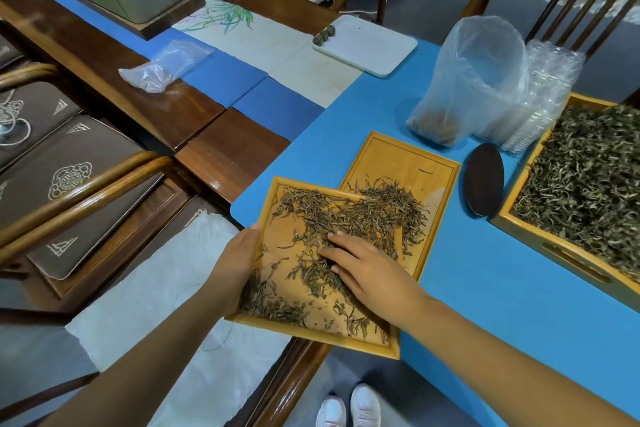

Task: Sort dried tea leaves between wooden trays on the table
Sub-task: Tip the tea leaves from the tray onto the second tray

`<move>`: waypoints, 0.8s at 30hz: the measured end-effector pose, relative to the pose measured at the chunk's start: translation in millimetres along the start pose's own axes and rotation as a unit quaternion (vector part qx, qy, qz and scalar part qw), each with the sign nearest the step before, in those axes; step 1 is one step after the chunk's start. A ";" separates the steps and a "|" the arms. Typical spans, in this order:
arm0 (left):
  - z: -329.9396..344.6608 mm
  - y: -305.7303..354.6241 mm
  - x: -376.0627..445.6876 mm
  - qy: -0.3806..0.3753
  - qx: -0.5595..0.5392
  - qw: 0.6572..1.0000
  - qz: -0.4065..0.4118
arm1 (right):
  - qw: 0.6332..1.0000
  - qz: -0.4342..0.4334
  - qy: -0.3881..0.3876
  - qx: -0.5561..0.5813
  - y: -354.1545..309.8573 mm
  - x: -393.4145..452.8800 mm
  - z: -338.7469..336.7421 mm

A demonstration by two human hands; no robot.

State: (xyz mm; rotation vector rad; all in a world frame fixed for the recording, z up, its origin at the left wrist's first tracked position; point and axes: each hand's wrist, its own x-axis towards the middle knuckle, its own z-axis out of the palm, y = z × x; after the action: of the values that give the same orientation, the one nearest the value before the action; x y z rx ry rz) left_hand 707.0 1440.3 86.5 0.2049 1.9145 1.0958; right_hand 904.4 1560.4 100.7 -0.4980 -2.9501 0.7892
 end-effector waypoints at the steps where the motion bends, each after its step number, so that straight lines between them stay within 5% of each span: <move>1: 0.3 0.5 0.2 0.001 0.002 1.000 0.001 | 1.000 0.007 0.002 -0.001 2.8 0.2 -1.1; 24: -13.0 -6.0 1.1 -0.022 0.036 0.999 0.008 | 0.989 0.142 0.028 -0.009 55.9 4.9 -29.5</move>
State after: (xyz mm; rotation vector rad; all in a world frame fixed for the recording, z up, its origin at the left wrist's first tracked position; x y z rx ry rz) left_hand 698.0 1429.4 84.0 0.2832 1.9176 1.0266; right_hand 920.0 1621.8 98.6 -0.9422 -2.8722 0.7562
